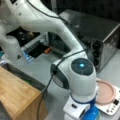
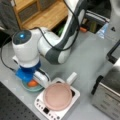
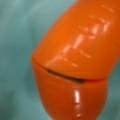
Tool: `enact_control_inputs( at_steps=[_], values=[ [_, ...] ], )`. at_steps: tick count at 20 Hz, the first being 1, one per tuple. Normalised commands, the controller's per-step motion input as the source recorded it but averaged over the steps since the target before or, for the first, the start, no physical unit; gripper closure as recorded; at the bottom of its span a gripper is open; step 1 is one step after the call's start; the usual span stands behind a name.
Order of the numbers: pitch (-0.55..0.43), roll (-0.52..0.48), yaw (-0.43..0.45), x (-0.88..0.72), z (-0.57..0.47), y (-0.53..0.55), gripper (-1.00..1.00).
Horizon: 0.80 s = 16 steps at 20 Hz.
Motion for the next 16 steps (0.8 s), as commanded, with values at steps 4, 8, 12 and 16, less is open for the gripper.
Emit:
enact_control_inputs(
  at_steps=[4, 8, 12, 16],
  values=[
    [-0.077, 0.255, -0.103, 0.07, -0.10, -0.04, -1.00],
    [-0.115, 0.289, -0.086, 0.02, -0.19, -0.05, 1.00],
    [-0.137, 0.275, -0.052, 0.00, -0.32, -0.05, 1.00],
    [-0.122, 0.233, -0.002, 0.01, -0.33, -0.08, 1.00]
  ],
)
